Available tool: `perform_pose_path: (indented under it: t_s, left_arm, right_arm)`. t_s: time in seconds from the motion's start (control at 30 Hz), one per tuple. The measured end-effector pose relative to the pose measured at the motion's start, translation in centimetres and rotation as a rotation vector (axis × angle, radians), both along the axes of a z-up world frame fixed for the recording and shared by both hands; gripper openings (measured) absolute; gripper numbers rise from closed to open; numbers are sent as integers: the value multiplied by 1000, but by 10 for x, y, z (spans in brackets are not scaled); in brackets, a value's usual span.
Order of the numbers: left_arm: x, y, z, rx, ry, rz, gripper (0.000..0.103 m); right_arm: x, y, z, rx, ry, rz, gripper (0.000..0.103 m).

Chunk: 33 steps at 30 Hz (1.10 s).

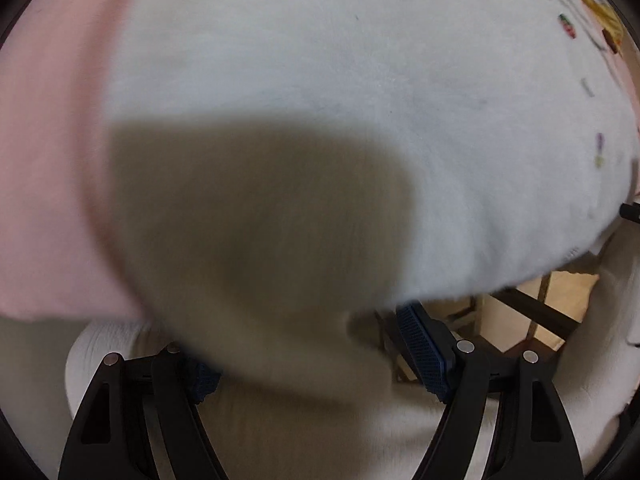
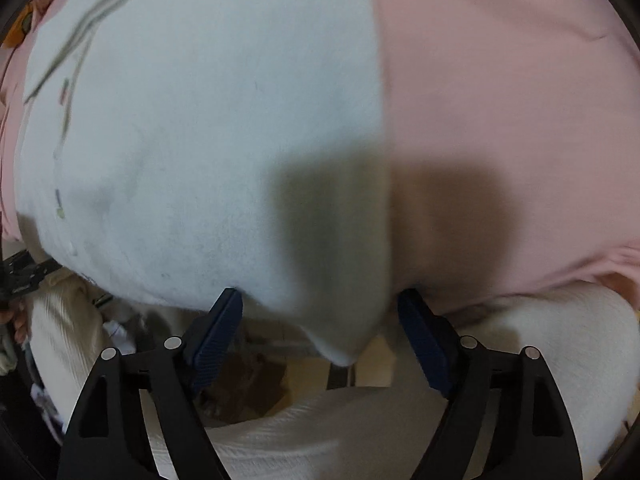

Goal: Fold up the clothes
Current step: 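Grasp the cardigan hem with the left gripper while the right gripper grasps it too, then lift the hem with both grippers and fold it toward the collar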

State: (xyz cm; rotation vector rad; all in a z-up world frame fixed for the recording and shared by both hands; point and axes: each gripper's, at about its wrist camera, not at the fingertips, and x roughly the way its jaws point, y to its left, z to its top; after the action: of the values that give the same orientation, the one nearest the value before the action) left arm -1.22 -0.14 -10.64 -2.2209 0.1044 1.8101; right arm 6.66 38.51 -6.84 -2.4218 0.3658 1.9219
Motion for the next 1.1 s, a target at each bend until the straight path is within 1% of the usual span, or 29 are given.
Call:
perform_pose_path:
  t_s: [0.03, 0.1, 0.13, 0.17, 0.2, 0.23, 0.27, 0.3, 0.33, 0.37, 0.43, 0.53, 0.63, 0.77, 0.8, 0.83, 0.87, 0.9, 0.97, 1.03, 1.07, 1.1]
  left_arm:
    - [0, 2, -2, 5, -4, 1, 77]
    - [0, 3, -2, 35, -11, 0, 62]
    - [0, 1, -1, 47, -14, 5, 58]
    - [0, -1, 1, 46, -13, 9, 42]
    - [0, -4, 2, 40, -13, 15, 23]
    - [1, -9, 5, 49, -15, 29, 17]
    - [2, -16, 8, 83, -20, 49, 12]
    - [4, -21, 11, 118, -23, 60, 10]
    - [6, -25, 15, 148, -21, 66, 10]
    - [8, -28, 20, 174, -19, 68, 10]
    - [11, -29, 30, 212, -8, 72, 10]
    - [18, -31, 52, 292, 16, 92, 10]
    - [13, -30, 76, 384, 51, 124, 10]
    - [0, -30, 111, 483, 82, 151, 10]
    - [-5, -31, 118, 490, 81, 155, 11]
    - [-4, -31, 121, 476, 74, 150, 11]
    - [-3, -33, 119, 455, 59, 141, 11]
    - [-1, -32, 115, 442, 46, 139, 11]
    - [3, -33, 106, 400, 6, 129, 11]
    - [11, -42, 100, 363, -32, 132, 11]
    - [18, -51, 95, 353, -55, 141, 11]
    - [23, -51, 89, 354, -77, 150, 11]
  right_arm:
    - [0, 1, -7, -20, -26, -13, 81]
    - [1, 2, -19, -75, -67, -36, 81]
    - [1, 2, -22, -96, -74, -39, 81]
    - [2, 2, -23, -111, -77, -40, 81]
    - [3, 2, -22, -123, -76, -41, 76]
    - [4, 2, -19, -143, -70, -43, 67]
    - [6, 3, -17, -174, -73, -47, 46]
    - [9, 5, -15, -204, -75, -54, 30]
    - [13, 5, -12, -226, -65, -46, 24]
    - [17, 6, -8, -252, -54, -32, 14]
    - [23, 9, 3, -308, -26, -30, 13]
    - [28, 13, 27, -411, 48, -39, 13]
    - [25, 20, 54, -526, 153, -60, 13]
    - [18, 28, 85, -627, 294, -93, 13]
    - [15, 30, 91, -657, 328, -100, 13]
    - [10, 33, 98, -686, 355, -107, 13]
    - [0, 35, 105, -702, 374, -114, 13]
    - [-9, 37, 109, -697, 382, -118, 13]
    - [-11, 39, 109, -688, 379, -123, 13]
    - [-5, 37, 99, -691, 363, -122, 13]
    - [-10, 34, 97, -693, 348, -122, 13]
    - [-11, 31, 93, -695, 337, -123, 13]
